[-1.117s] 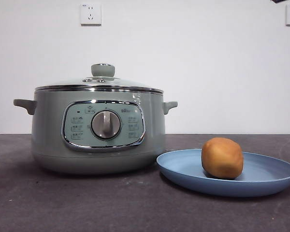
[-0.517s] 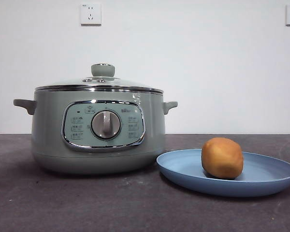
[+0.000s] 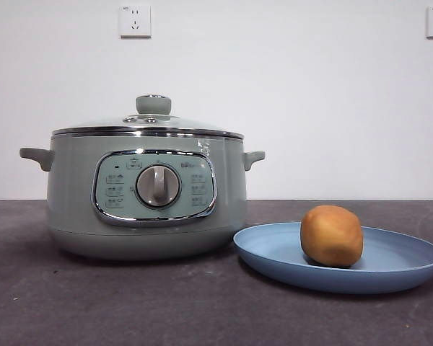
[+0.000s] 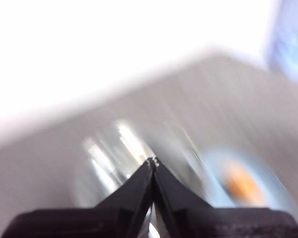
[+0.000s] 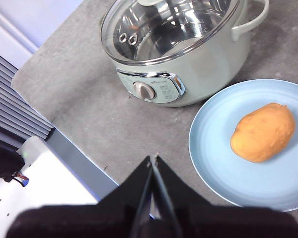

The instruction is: Take the potato out from the steamer,put the potato on the plate,close the lid

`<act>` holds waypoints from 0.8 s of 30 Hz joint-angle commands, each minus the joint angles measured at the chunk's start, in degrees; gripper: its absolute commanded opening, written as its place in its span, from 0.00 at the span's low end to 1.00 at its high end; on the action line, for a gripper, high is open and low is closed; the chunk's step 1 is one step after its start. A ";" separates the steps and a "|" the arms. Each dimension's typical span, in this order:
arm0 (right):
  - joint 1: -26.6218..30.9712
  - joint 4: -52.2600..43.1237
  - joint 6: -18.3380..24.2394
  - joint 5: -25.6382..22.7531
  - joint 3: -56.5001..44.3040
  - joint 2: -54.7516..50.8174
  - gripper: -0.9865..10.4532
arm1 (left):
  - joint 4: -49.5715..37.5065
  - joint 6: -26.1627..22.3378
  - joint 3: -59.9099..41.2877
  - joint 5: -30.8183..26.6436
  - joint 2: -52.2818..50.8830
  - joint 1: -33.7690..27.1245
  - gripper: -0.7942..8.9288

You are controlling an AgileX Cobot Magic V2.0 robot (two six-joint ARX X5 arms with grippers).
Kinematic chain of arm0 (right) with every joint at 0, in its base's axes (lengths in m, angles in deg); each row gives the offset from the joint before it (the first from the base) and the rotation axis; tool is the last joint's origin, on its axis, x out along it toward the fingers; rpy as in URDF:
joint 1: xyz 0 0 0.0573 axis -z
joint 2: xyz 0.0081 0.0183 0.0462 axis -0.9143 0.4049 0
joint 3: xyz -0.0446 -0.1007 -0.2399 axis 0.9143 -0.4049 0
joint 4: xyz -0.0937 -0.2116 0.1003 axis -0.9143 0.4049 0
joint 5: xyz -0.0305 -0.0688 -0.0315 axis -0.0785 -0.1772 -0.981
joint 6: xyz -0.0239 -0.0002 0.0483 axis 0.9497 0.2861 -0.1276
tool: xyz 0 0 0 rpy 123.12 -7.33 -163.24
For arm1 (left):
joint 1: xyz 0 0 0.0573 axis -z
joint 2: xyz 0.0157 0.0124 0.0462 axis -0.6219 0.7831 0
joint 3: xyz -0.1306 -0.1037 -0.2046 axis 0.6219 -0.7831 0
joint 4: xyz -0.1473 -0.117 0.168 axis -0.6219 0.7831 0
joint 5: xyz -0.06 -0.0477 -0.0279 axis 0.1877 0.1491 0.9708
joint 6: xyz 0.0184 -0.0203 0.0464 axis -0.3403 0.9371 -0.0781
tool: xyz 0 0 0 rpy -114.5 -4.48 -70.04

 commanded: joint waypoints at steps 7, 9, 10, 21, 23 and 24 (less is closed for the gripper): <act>-0.07 -0.28 -0.26 -0.13 0.02 -0.04 0.09 | -26.36 -0.20 -22.10 -2.03 -18.73 -14.80 0.08; -0.07 -0.28 -0.26 -0.13 0.02 -0.04 0.09 | -30.23 -0.17 -28.68 -3.78 -23.08 -16.57 0.08; -0.07 -0.28 -0.26 -0.13 0.02 -0.04 0.09 | -31.69 0.07 -31.82 -3.96 -25.14 -17.33 0.08; -0.07 -0.28 -0.26 -0.13 0.02 -0.04 0.09 | -33.27 7.39 -56.24 -4.50 -40.72 -20.83 0.08; -0.07 -0.28 -0.26 -0.13 0.02 -0.04 0.09 | -33.48 8.98 -59.41 -5.79 -42.38 -20.96 0.08; -0.07 -0.28 -0.26 -0.13 0.02 -0.04 0.09 | -33.46 9.51 -60.94 -6.56 -43.12 -20.96 0.08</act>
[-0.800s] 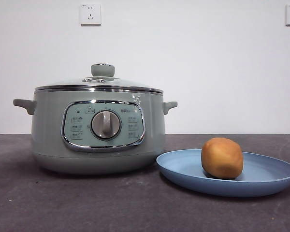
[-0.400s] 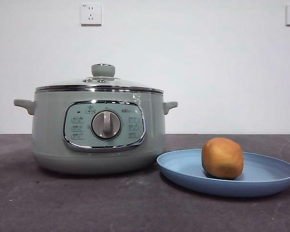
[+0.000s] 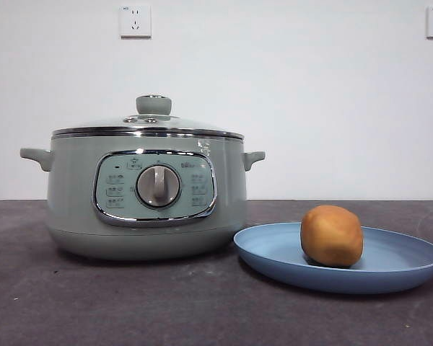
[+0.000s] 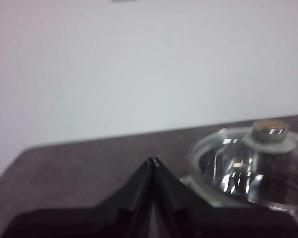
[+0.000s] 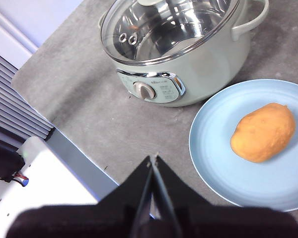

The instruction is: Take the potato out from the steamer,put the potato on the plate,close the lid

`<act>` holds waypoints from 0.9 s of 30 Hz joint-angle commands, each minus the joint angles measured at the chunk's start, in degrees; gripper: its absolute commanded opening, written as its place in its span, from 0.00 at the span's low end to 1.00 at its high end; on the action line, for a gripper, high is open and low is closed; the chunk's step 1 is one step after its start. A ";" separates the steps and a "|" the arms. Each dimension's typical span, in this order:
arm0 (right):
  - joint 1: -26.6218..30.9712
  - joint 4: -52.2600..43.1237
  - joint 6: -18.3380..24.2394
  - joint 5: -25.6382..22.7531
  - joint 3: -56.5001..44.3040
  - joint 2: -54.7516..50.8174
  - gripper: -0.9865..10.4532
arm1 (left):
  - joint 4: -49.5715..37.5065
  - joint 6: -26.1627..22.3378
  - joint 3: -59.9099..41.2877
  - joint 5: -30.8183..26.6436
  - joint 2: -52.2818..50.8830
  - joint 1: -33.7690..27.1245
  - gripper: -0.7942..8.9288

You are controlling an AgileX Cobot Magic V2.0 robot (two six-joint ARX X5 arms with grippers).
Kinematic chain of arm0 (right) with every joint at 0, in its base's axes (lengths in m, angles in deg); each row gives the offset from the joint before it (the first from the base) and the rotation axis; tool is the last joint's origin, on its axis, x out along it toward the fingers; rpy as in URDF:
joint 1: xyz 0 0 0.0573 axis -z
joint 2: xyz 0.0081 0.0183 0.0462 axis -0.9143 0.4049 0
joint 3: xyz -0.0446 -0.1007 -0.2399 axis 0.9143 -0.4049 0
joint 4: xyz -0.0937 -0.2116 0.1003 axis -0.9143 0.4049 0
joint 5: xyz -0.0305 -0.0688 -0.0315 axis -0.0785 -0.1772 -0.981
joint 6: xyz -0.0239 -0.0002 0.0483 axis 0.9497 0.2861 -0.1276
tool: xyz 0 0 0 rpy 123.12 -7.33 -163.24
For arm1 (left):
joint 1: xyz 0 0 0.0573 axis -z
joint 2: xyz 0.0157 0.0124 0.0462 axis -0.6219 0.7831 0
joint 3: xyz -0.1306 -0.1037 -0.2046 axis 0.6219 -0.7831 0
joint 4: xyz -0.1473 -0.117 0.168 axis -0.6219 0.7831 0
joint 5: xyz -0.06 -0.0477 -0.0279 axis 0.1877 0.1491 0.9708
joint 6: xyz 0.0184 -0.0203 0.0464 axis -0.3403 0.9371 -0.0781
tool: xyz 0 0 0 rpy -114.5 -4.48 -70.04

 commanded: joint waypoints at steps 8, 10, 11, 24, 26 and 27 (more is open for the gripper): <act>-0.07 -0.28 -0.26 -0.13 0.02 -0.04 0.09 | -1.01 5.53 -11.32 -3.74 -4.96 -0.26 0.08; -0.07 -0.28 -0.26 -0.13 0.02 -0.04 0.09 | -0.90 5.77 -12.59 -5.42 -4.94 -0.26 0.08; -0.09 -0.28 -0.26 -0.11 0.02 -0.04 0.09 | -0.92 5.77 -13.07 -5.73 -4.94 -0.26 0.08; -0.07 -0.28 -0.26 -0.13 0.02 -0.04 0.09 | 1.90 5.88 -16.76 -6.51 -4.96 -0.26 0.08; -0.07 -0.28 -0.26 -0.13 0.02 -0.04 0.09 | 2.38 5.90 -16.76 -6.43 -4.96 -0.26 0.08; -0.07 -0.28 -0.26 -0.13 0.02 -0.04 0.09 | 2.36 5.90 -16.76 -6.32 -4.96 -0.26 0.08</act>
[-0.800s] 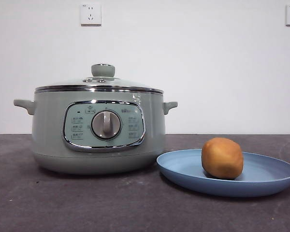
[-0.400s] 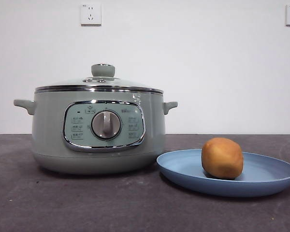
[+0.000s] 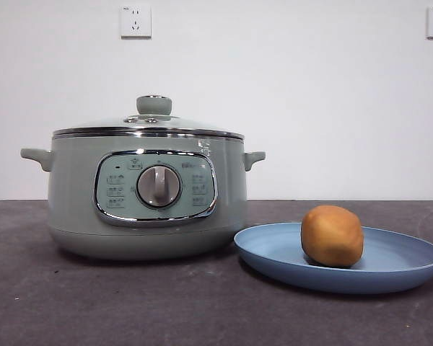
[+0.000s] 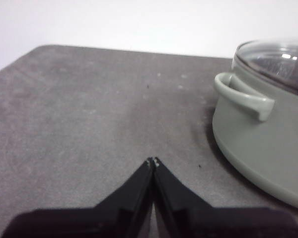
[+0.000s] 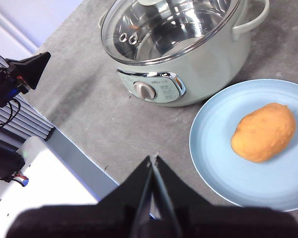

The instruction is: Take the potato out from the steamer,put the potato on the plate,close the lid

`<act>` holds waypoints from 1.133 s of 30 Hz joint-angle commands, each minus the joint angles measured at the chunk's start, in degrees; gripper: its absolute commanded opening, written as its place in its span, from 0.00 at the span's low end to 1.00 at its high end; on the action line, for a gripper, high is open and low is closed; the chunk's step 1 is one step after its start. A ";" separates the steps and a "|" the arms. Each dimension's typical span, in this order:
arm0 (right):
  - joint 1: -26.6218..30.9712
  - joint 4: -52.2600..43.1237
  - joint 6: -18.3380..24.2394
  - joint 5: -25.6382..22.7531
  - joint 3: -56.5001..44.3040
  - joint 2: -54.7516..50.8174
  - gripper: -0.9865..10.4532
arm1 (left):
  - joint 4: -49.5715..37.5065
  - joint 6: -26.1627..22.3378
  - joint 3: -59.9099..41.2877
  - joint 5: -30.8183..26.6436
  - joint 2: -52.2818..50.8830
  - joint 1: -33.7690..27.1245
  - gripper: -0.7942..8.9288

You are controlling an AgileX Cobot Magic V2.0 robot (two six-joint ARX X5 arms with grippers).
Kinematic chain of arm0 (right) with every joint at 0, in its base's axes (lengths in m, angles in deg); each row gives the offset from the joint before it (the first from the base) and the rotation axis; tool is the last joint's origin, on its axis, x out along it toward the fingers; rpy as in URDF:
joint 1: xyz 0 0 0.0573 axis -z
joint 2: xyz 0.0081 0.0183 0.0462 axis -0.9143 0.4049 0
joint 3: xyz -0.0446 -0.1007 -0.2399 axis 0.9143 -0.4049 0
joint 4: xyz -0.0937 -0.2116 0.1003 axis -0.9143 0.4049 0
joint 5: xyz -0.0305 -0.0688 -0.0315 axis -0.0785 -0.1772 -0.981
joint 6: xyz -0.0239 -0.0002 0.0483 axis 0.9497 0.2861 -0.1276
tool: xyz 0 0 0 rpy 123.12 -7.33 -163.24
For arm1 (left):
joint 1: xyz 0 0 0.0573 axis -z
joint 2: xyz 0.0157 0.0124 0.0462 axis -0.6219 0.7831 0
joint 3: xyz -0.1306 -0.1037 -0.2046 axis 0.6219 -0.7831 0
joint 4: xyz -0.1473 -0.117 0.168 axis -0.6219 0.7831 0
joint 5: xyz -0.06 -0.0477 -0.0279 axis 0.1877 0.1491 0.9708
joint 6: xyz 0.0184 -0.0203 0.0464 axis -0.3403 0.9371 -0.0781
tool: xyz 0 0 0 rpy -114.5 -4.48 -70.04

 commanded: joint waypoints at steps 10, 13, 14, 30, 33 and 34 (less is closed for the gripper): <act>-0.07 -0.28 -0.26 -0.15 0.02 -0.04 0.09 | -0.11 0.33 -0.90 0.07 -0.15 -0.22 0.08; -0.07 -0.28 -0.26 -0.15 0.02 -0.04 0.09 | -0.11 0.31 -0.90 0.09 -0.15 -0.22 0.08; -0.07 -0.28 -0.26 -0.15 0.02 -0.04 0.09 | -0.11 0.33 -0.90 0.07 -0.15 -0.22 0.08; 1.40 -0.02 2.51 -0.81 0.00 -2.34 0.09 | -0.11 0.33 -0.90 0.07 -0.15 -0.22 0.08; 5.75 0.20 8.87 -1.44 -0.31 -6.54 0.09 | -0.11 0.33 -0.90 0.07 -0.15 -0.22 0.08; 7.65 -0.90 9.92 -1.22 -0.96 -8.55 0.09 | -0.11 0.33 -0.90 0.04 -0.15 -0.22 0.08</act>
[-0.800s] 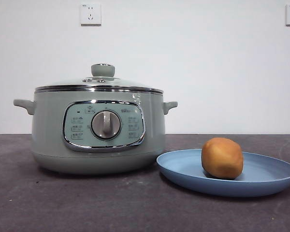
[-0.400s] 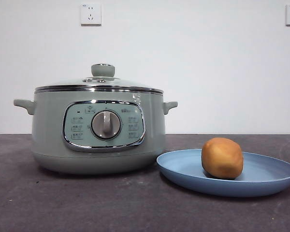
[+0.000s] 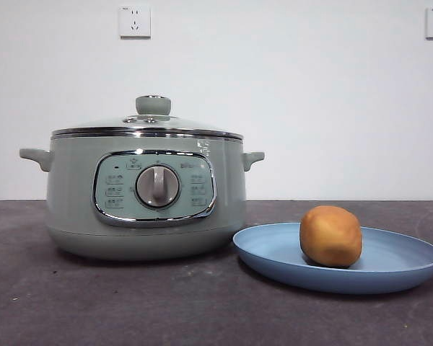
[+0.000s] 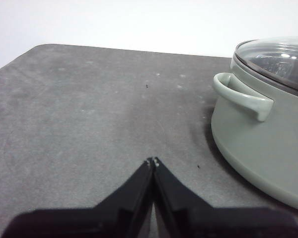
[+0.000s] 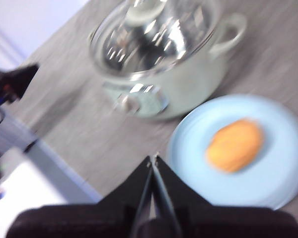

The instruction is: Take the potato out from the steamer,put the potato on the plate,close the lid

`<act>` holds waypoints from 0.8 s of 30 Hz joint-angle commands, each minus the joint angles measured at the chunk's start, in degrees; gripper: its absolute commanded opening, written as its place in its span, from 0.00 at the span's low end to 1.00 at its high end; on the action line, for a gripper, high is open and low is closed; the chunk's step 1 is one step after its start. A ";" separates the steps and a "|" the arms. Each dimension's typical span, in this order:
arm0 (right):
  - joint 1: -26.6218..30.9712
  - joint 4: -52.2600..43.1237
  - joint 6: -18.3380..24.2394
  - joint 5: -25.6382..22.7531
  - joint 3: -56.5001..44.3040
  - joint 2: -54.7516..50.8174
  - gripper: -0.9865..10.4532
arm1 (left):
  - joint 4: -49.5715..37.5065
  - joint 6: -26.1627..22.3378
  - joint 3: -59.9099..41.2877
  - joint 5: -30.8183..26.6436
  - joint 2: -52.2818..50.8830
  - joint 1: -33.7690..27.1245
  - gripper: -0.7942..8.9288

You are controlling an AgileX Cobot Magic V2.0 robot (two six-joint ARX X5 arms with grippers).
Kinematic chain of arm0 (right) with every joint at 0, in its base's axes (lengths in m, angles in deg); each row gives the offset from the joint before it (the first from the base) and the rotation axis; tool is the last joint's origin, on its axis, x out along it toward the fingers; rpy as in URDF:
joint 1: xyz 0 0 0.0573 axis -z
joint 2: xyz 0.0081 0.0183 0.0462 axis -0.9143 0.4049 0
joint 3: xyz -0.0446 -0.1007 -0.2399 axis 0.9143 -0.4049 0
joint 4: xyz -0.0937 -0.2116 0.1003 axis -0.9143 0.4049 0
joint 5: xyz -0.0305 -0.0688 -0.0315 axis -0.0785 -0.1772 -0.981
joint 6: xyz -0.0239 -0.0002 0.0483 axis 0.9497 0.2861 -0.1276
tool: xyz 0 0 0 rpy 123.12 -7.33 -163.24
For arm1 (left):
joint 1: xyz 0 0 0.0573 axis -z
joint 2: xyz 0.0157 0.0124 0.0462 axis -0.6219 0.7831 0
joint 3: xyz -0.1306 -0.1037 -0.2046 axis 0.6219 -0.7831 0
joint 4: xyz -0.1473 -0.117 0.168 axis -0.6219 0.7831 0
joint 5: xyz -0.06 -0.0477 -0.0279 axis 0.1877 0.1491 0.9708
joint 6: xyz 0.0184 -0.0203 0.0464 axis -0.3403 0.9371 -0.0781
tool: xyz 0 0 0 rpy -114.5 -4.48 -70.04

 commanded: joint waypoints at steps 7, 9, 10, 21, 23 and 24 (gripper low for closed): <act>11.30 -14.95 5.95 -8.66 -13.79 -15.98 0.09 | -0.09 0.33 -0.90 -0.02 -0.15 -0.22 0.08; 12.87 -20.35 5.35 -10.38 -19.82 -19.65 0.09 | -0.09 0.33 -0.90 -0.02 -0.15 -0.22 0.08; 13.66 -23.37 3.98 -10.49 -23.15 -21.51 0.09 | -0.09 0.33 -0.90 -0.02 -0.15 -0.22 0.08; 16.24 -37.00 -2.78 -15.26 -43.95 -31.58 0.09 | -0.09 0.33 -0.90 -0.02 -0.15 -0.22 0.08; 16.24 -36.98 -2.80 -15.69 -45.83 -32.57 0.09 | -0.09 0.33 -0.90 -0.04 -0.15 -0.22 0.08; 16.24 -36.94 -2.80 -15.69 -46.60 -32.98 0.09 | -0.09 0.33 -0.90 -0.04 -0.15 -0.22 0.08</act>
